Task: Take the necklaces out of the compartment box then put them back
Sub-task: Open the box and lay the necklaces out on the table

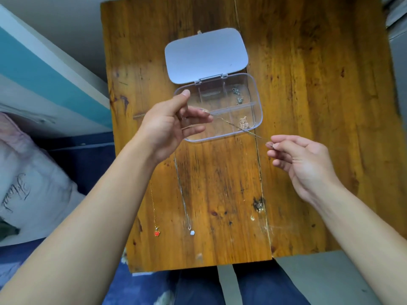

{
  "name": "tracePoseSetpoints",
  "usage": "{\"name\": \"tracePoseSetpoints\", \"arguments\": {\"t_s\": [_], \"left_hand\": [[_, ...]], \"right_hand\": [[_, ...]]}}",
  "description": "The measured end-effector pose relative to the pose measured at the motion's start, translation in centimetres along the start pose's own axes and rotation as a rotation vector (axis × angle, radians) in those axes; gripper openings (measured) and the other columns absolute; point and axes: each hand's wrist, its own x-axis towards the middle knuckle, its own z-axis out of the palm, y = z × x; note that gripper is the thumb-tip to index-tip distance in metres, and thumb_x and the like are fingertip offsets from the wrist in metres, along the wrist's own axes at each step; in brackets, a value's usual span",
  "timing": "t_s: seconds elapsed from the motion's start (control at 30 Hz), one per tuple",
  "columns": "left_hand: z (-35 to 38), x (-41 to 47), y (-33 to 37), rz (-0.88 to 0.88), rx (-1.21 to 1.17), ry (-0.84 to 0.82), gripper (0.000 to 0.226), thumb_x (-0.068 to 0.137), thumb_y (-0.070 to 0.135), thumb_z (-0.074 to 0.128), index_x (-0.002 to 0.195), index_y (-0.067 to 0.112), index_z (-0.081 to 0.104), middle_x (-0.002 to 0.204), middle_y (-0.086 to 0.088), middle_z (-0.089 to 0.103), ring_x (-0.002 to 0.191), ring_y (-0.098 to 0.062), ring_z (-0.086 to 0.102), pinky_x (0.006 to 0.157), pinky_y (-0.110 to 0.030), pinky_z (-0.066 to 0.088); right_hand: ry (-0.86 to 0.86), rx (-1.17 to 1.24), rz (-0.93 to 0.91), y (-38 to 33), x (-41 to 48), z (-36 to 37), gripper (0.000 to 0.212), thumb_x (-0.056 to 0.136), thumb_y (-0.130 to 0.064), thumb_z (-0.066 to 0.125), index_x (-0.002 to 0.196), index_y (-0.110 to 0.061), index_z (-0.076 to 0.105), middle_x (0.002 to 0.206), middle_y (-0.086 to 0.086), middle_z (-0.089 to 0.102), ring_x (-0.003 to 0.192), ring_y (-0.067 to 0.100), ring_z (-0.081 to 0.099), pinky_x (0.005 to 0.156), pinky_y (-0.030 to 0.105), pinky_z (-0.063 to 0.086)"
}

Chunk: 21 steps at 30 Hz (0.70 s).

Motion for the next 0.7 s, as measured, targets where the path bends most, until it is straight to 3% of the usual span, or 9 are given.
{"name": "tracePoseSetpoints", "arguments": {"t_s": [0.07,0.13,0.2,0.27,0.33,0.43,0.5,0.6,0.7], "left_hand": [[-0.6,-0.7,-0.5,-0.018,-0.19,0.043,0.051,0.097,0.026,0.05,0.047,0.018,0.044,0.077,-0.011,0.073,0.089,-0.03,0.073,0.066,-0.03,0.059],[-1.2,-1.3,-1.1,-0.047,-0.343,0.12,0.053,0.095,0.027,0.053,0.044,0.018,0.04,0.062,-0.005,0.065,0.072,-0.023,0.072,0.055,-0.023,0.054],[-1.7,-2.0,-1.7,-0.074,-0.415,0.188,0.048,0.092,0.031,0.057,0.049,0.021,0.038,0.048,0.002,0.047,0.048,-0.013,0.056,0.043,-0.018,0.041],[-2.1,-2.7,-2.2,-0.087,-0.35,0.204,0.034,0.089,0.032,0.062,0.063,0.022,0.043,0.05,0.005,0.038,0.04,-0.008,0.039,0.039,-0.018,0.028],[-2.8,-3.3,-2.8,-0.047,-0.07,0.212,0.018,0.087,0.027,0.067,0.087,0.018,0.051,0.059,0.004,0.045,0.042,-0.008,0.035,0.041,-0.019,0.024],[-4.5,-4.5,-3.4,-0.007,0.384,0.146,0.04,0.079,0.014,0.076,0.114,0.016,0.057,0.07,0.002,0.061,0.045,-0.008,0.045,0.041,-0.018,0.033],[-5.8,-5.2,-3.5,-0.009,0.655,0.018,0.038,0.076,0.017,0.08,0.11,0.022,0.065,0.079,0.003,0.066,0.05,-0.001,0.055,0.043,-0.015,0.04],[-7.3,-5.8,-3.7,-0.047,1.139,-0.103,0.011,0.078,0.022,0.078,0.089,0.02,0.075,0.082,0.006,0.071,0.07,-0.002,0.065,0.057,-0.014,0.048],[-8.2,-6.0,-3.9,-0.064,1.326,-0.083,0.005,0.083,0.019,0.073,0.084,0.015,0.076,0.081,0.001,0.072,0.075,-0.008,0.065,0.061,-0.017,0.049]], "right_hand": [[-0.02,0.012,-0.038,-0.3,-0.9,0.6,0.02,0.083,0.005,0.06,0.079,-0.009,0.073,0.073,0.007,0.075,0.062,0.013,0.067,0.051,0.019,0.05],[-0.049,0.014,-0.077,-0.4,-1.9,1.1,0.023,0.082,0.006,0.06,0.075,-0.01,0.074,0.073,0.008,0.074,0.061,0.013,0.066,0.051,0.019,0.05],[-0.065,0.006,-0.116,-0.3,-2.8,1.7,0.025,0.082,0.006,0.06,0.073,-0.011,0.074,0.072,0.008,0.074,0.061,0.014,0.066,0.051,0.02,0.051],[-0.056,0.008,-0.139,0.0,-3.5,2.1,0.024,0.082,0.006,0.06,0.072,-0.011,0.074,0.071,0.007,0.074,0.061,0.014,0.065,0.051,0.02,0.051],[-0.036,0.003,-0.15,0.3,-3.9,2.4,0.021,0.082,0.006,0.062,0.075,-0.011,0.074,0.072,0.006,0.074,0.062,0.015,0.067,0.052,0.02,0.05],[-0.011,-0.031,-0.161,0.9,-4.5,2.6,0.015,0.083,0.004,0.066,0.081,-0.009,0.073,0.075,0.007,0.076,0.066,0.016,0.07,0.053,0.019,0.052],[0.005,-0.054,-0.164,1.3,-4.7,2.5,0.012,0.083,0.004,0.067,0.083,-0.007,0.072,0.077,0.007,0.076,0.068,0.017,0.071,0.054,0.019,0.052],[0.03,-0.073,-0.156,1.7,-4.9,2.2,0.013,0.082,0.004,0.068,0.082,-0.007,0.073,0.078,0.007,0.076,0.07,0.017,0.072,0.055,0.02,0.053],[0.024,-0.108,-0.134,2.4,-5.1,1.7,0.013,0.081,0.005,0.068,0.081,-0.007,0.074,0.078,0.009,0.076,0.07,0.018,0.073,0.056,0.019,0.055]]}}
